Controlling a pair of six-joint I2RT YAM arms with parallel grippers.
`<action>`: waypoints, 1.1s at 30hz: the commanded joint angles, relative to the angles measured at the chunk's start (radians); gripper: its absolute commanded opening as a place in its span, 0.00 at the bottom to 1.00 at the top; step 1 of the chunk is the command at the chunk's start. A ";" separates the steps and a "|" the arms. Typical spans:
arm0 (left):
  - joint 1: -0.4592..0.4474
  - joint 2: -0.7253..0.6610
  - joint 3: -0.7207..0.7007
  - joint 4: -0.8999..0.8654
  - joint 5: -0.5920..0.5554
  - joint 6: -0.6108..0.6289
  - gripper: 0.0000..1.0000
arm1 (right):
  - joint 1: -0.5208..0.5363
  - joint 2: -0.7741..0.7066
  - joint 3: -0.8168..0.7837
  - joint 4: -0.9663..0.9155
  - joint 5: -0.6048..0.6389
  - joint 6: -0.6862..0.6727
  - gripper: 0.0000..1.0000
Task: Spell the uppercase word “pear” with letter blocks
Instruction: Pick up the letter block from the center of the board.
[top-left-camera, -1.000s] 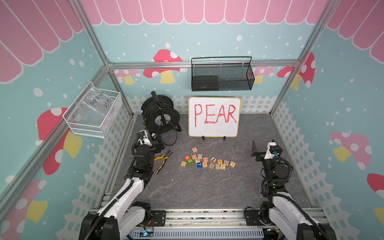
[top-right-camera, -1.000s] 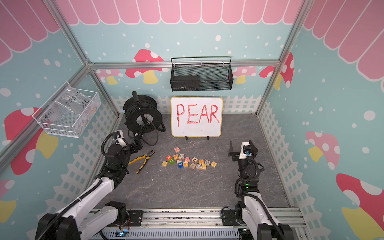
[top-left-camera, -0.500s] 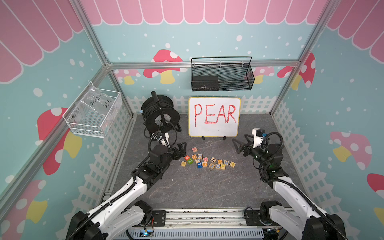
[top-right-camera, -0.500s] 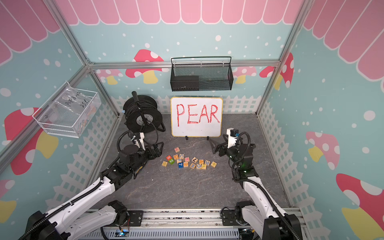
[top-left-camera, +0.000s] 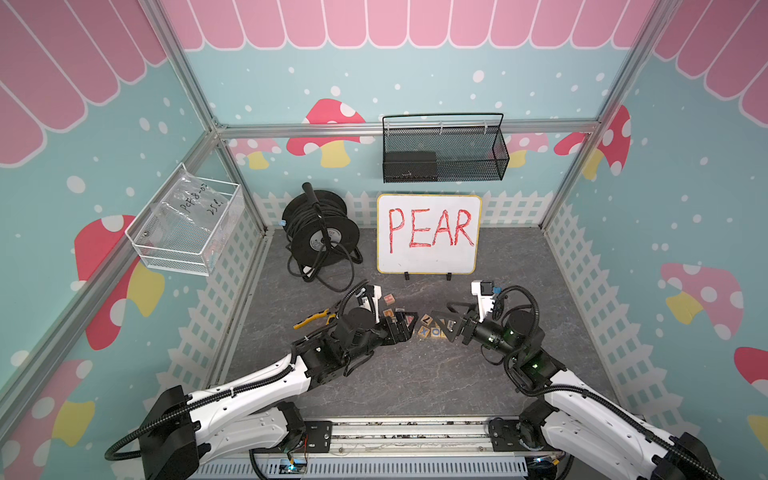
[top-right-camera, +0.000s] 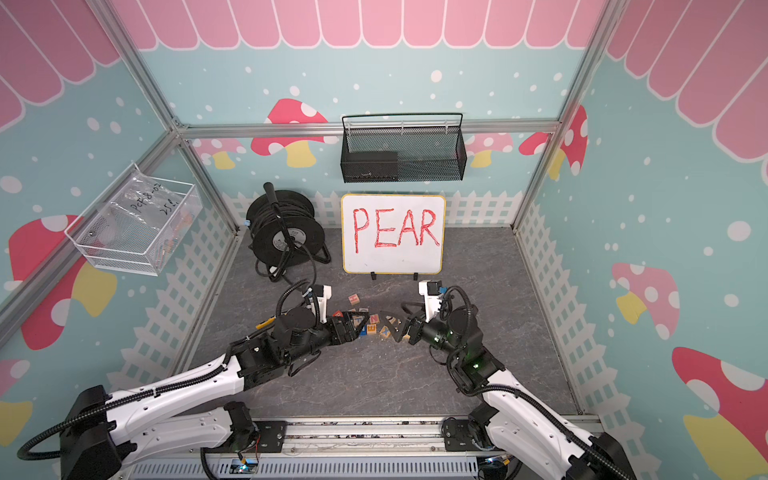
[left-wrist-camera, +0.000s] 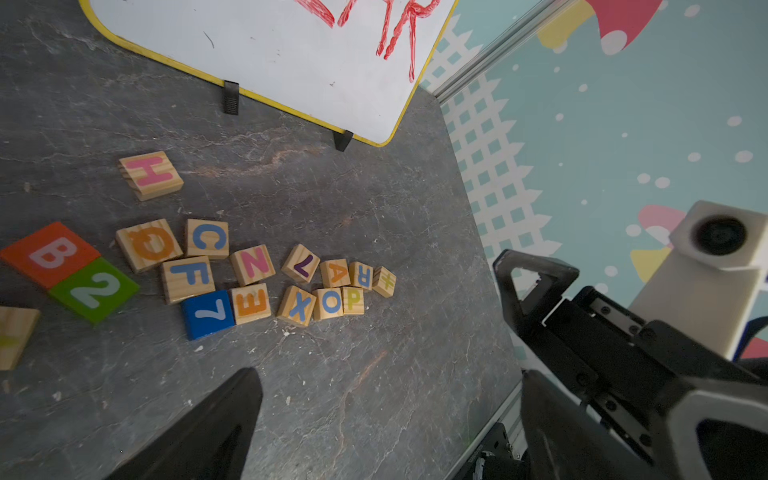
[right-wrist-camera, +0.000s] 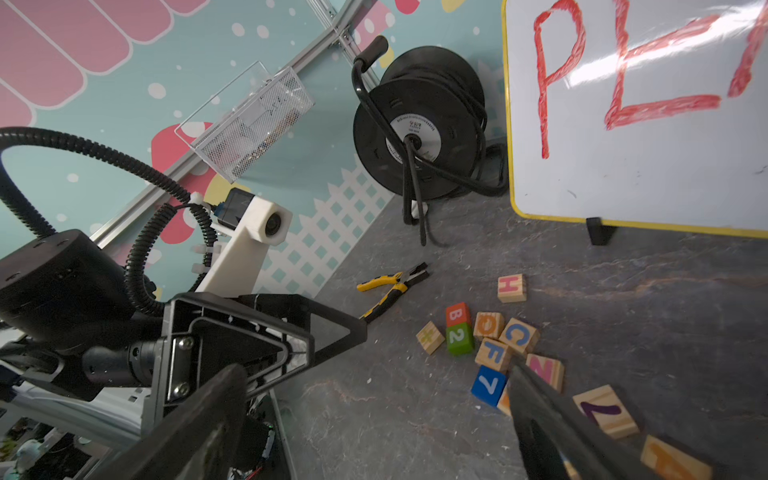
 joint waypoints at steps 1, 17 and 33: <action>-0.002 -0.037 -0.055 0.182 0.001 -0.044 0.99 | 0.015 -0.056 -0.032 0.093 0.057 0.084 1.00; 0.008 0.038 0.060 -0.124 -0.073 0.060 0.99 | 0.012 -0.143 0.147 -0.411 0.680 -0.076 1.00; -0.194 0.646 0.585 -0.384 -0.076 0.282 0.94 | -0.144 -0.117 0.295 -0.743 1.002 -0.254 1.00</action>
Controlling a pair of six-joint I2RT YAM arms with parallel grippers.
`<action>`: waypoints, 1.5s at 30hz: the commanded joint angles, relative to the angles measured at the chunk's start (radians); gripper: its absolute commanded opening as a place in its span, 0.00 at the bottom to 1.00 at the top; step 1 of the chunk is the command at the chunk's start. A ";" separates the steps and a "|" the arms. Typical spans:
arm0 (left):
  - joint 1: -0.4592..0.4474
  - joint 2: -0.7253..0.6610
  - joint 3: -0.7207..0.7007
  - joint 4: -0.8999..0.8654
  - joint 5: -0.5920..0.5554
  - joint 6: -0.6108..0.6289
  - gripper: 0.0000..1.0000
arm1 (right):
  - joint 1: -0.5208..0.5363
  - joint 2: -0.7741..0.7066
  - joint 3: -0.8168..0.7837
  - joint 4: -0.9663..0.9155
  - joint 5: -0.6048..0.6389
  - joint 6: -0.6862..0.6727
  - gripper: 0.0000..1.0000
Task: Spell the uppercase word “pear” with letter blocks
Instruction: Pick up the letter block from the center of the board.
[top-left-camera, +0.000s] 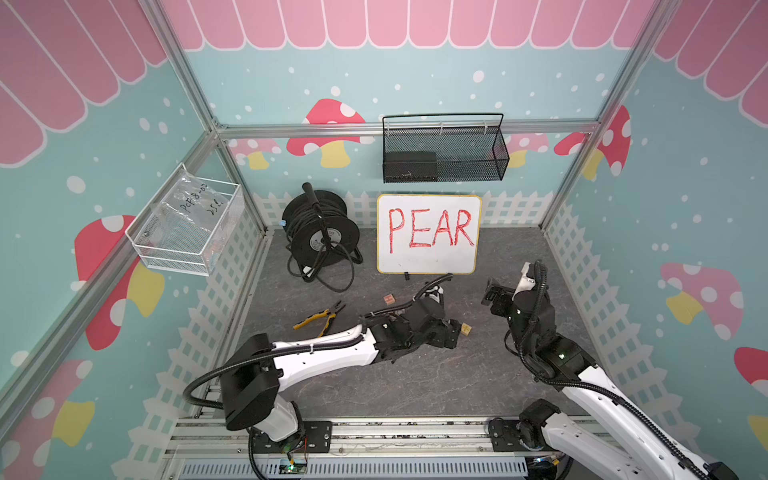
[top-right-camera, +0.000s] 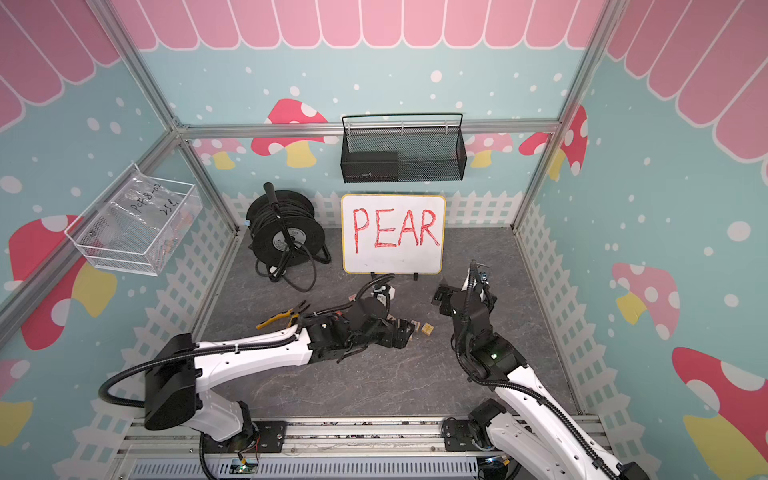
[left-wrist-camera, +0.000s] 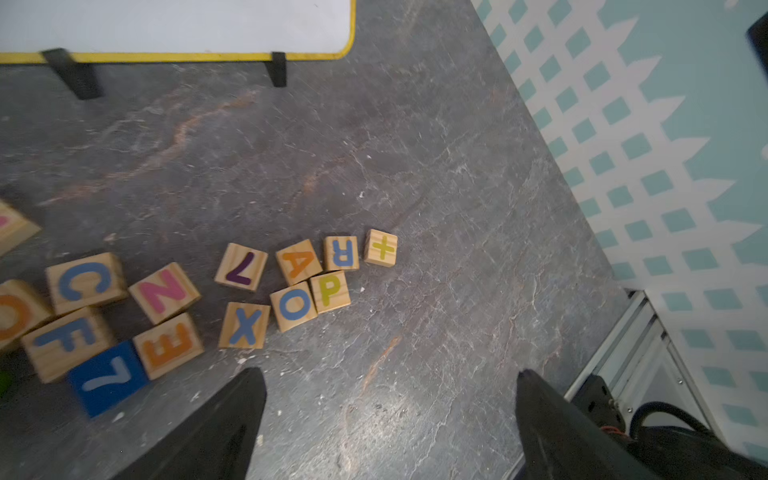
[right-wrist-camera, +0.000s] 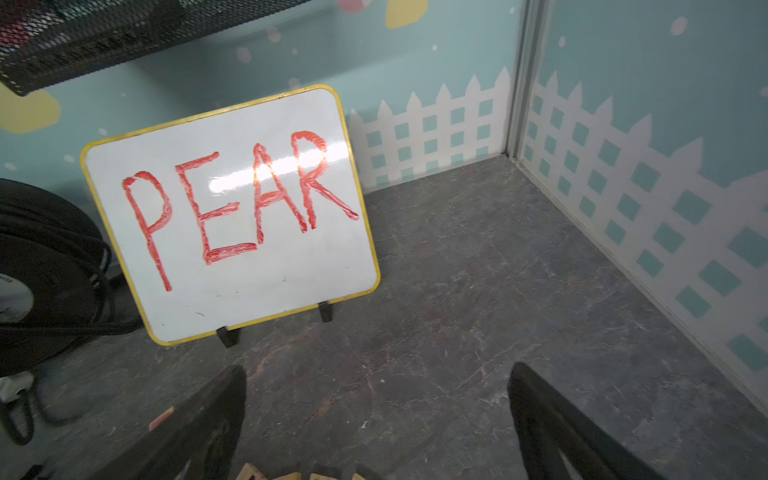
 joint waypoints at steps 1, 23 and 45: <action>-0.019 0.088 0.075 -0.101 -0.024 0.017 0.93 | -0.071 -0.062 -0.025 -0.060 -0.007 -0.012 0.99; -0.009 0.396 0.308 -0.157 -0.027 -0.005 0.88 | -0.167 -0.142 -0.110 -0.110 -0.094 -0.026 0.99; 0.029 0.488 0.353 -0.150 -0.010 -0.022 0.86 | -0.172 -0.150 -0.116 -0.119 -0.088 -0.030 0.99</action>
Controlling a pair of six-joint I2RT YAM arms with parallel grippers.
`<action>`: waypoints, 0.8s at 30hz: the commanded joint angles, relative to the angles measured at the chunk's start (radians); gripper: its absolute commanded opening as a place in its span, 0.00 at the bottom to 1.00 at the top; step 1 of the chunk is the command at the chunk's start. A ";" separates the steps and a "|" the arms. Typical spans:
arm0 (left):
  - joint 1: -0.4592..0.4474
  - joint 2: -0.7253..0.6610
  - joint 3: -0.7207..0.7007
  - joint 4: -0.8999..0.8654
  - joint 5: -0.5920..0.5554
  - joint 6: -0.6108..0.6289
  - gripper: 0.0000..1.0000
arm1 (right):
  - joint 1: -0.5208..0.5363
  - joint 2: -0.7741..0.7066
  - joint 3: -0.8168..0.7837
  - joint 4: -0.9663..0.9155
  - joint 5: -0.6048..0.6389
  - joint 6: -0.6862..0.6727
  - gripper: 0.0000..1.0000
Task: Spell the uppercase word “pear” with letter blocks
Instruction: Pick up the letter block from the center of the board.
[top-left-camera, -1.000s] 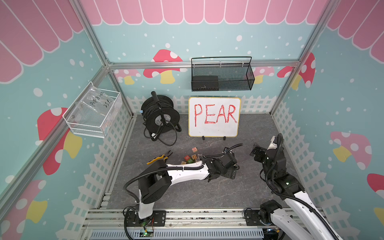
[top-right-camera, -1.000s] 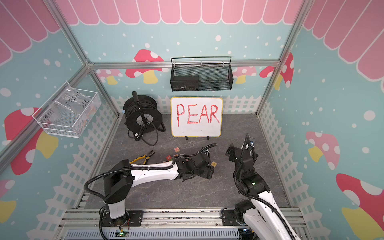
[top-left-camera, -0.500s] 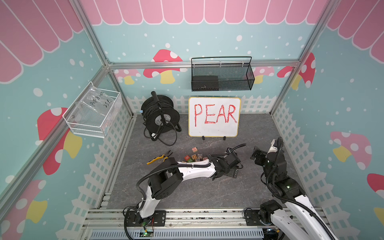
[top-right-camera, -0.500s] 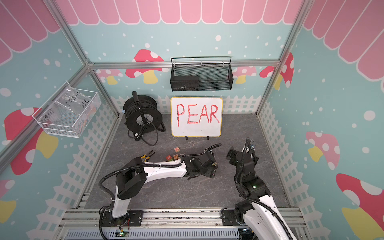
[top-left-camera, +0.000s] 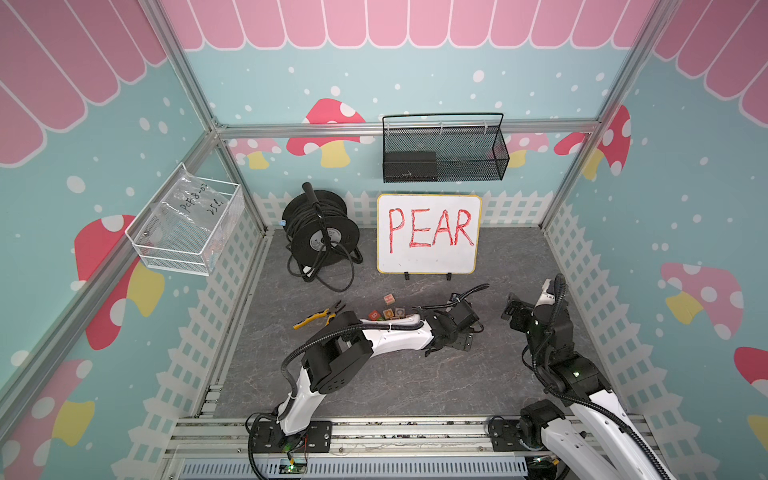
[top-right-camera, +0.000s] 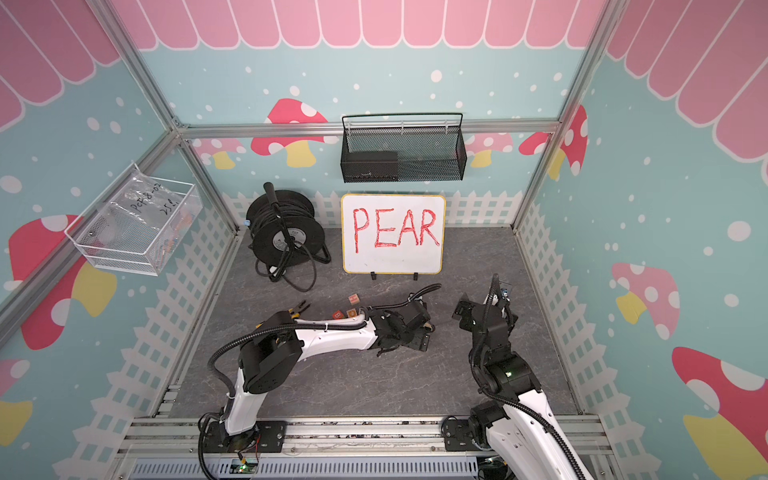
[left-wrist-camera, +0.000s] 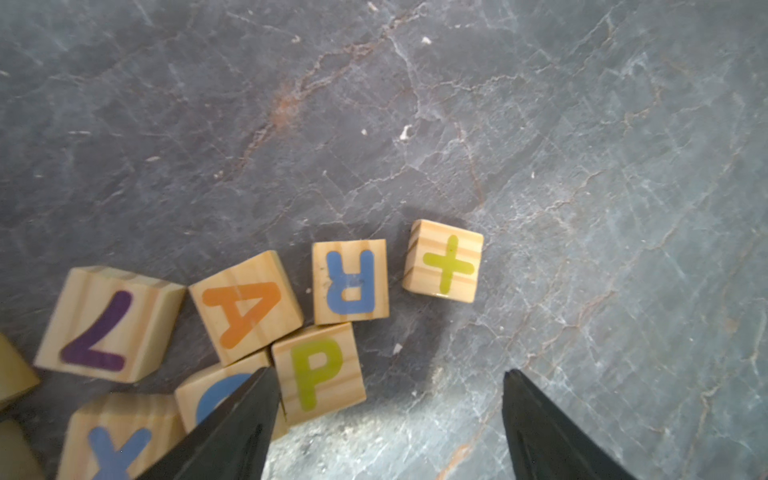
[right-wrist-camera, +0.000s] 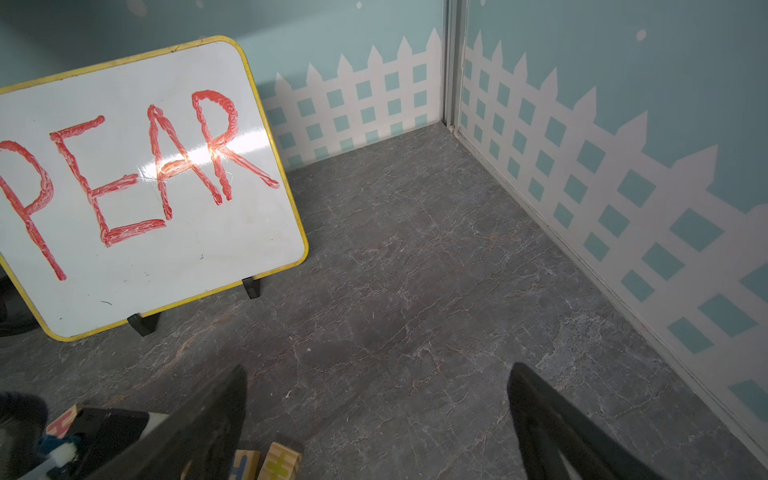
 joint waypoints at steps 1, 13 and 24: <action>0.000 0.030 0.025 -0.010 0.000 -0.018 0.86 | -0.006 -0.005 -0.014 -0.010 0.006 -0.005 0.99; -0.007 0.051 0.030 -0.056 -0.054 -0.030 0.81 | -0.008 -0.011 -0.020 -0.007 0.005 -0.001 0.99; -0.033 0.070 0.071 -0.107 -0.105 -0.012 0.78 | -0.008 -0.011 -0.027 -0.004 0.006 -0.001 0.98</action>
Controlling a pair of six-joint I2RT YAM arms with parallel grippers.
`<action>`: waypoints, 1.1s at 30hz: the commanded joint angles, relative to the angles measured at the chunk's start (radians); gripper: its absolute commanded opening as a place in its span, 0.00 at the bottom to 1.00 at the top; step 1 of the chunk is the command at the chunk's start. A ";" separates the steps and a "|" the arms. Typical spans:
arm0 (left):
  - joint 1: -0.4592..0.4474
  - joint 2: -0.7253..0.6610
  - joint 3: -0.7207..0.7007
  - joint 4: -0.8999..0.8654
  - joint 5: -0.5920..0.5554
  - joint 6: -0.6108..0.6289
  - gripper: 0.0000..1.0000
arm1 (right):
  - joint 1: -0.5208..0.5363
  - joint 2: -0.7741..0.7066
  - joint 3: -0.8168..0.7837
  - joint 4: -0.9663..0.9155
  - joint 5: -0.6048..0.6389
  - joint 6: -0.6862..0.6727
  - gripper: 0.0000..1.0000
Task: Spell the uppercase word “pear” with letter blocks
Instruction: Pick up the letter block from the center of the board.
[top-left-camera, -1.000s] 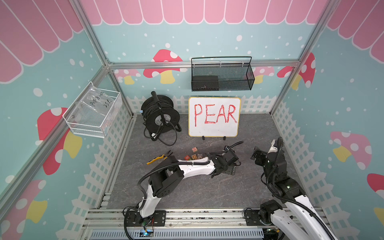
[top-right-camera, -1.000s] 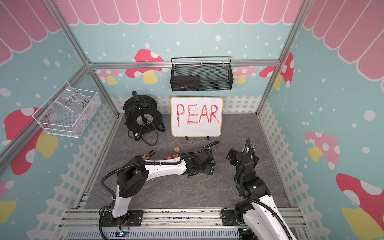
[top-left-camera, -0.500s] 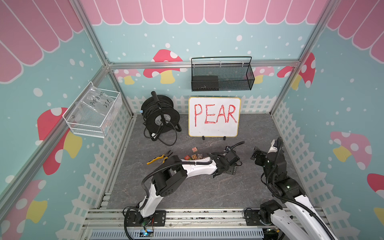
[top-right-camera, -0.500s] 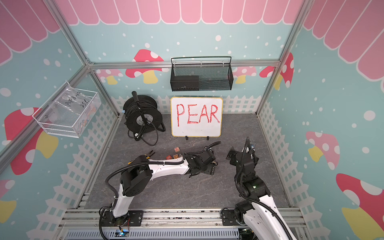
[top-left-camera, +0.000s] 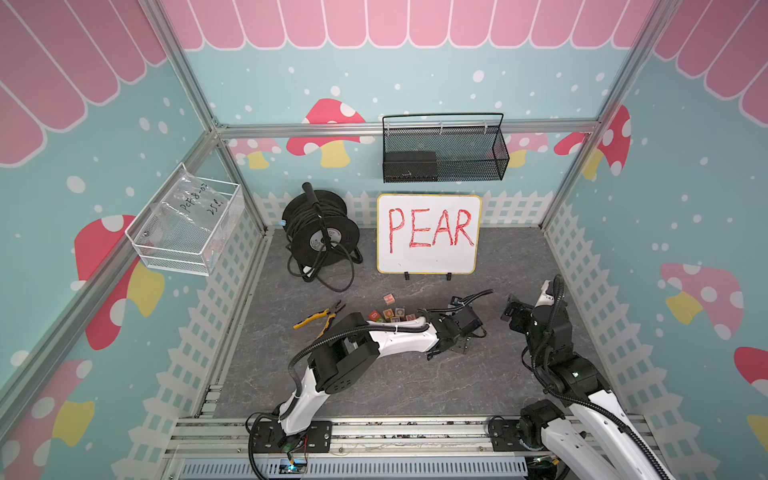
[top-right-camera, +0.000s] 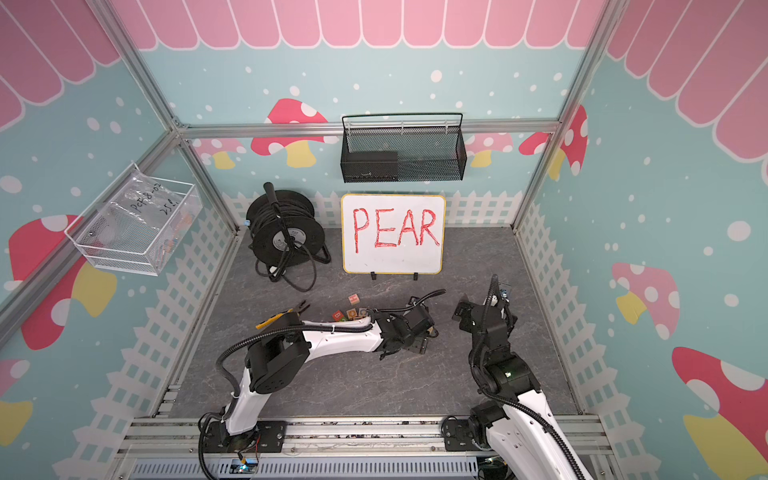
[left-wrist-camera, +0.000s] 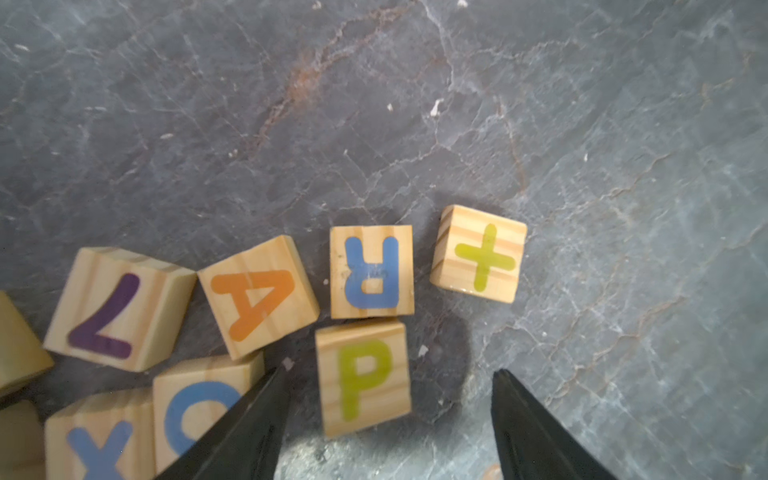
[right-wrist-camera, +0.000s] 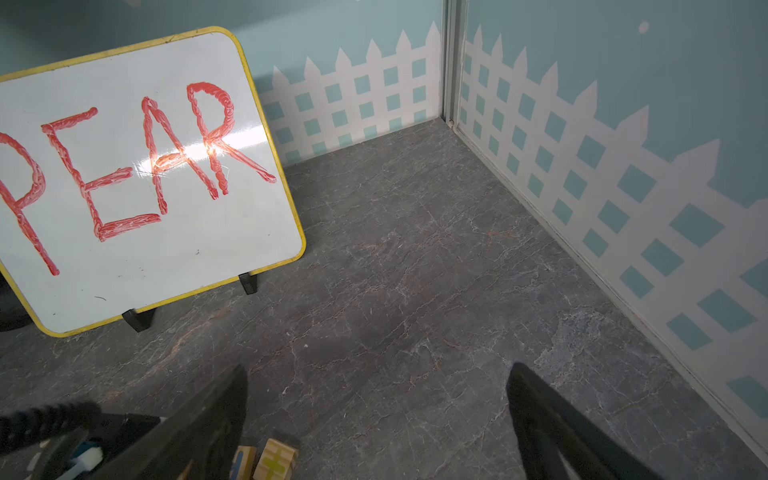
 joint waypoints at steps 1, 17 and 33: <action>-0.008 0.020 0.035 -0.030 -0.029 0.001 0.77 | -0.007 -0.010 -0.014 -0.002 0.007 -0.002 0.98; -0.013 0.058 0.086 -0.084 -0.053 0.005 0.69 | -0.009 -0.010 -0.017 0.005 0.006 -0.005 0.98; -0.012 0.071 0.113 -0.129 -0.081 -0.004 0.43 | -0.010 0.000 -0.019 0.013 -0.011 -0.011 0.98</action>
